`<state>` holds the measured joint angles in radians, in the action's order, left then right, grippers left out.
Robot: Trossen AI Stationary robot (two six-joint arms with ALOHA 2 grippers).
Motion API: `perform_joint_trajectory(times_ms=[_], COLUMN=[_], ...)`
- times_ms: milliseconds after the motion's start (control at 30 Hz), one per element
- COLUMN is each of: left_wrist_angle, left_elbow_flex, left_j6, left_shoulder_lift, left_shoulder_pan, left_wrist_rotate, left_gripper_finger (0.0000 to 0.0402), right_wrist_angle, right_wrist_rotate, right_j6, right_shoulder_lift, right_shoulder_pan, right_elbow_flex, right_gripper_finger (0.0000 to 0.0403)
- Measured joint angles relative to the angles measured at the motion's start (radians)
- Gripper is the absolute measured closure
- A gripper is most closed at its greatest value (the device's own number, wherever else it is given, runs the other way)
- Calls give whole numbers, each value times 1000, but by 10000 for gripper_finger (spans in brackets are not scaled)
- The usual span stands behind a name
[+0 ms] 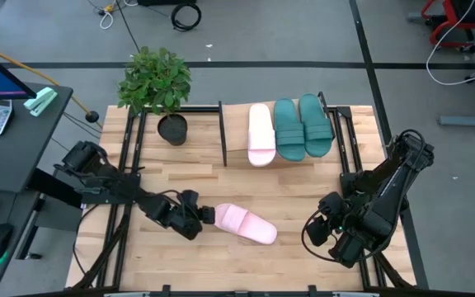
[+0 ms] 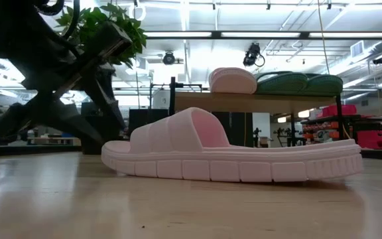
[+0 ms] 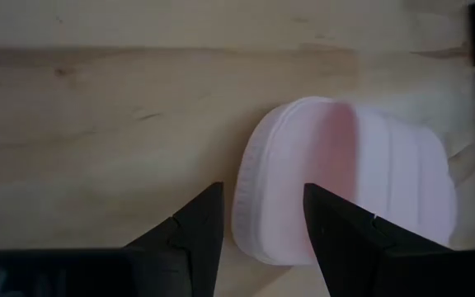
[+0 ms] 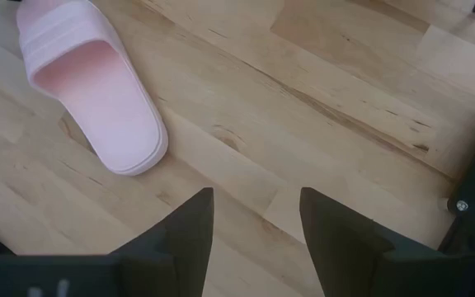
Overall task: Pick and place slides into the shelf
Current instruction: Put the pink slipper on the shelf
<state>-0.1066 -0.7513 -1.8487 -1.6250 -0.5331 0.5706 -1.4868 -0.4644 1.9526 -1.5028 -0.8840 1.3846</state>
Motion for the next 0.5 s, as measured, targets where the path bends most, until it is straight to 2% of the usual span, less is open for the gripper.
perform_joint_trajectory(times_ms=[233, 500], left_wrist_angle=[28, 132], left_elbow_flex=[0, 1], left_j6=[-51, -51], left_shoulder_lift=[-52, -96], left_shoulder_pan=[0, 0], left_wrist_rotate=[-13, -13], left_gripper_finger=[230, 230], right_wrist_angle=[1, 3], right_wrist_rotate=[0, -2], right_j6=[0, 0], right_shoulder_lift=[0, 0], right_shoulder_pan=[0, 0], right_elbow_flex=[0, 0], right_gripper_finger=[215, 215])
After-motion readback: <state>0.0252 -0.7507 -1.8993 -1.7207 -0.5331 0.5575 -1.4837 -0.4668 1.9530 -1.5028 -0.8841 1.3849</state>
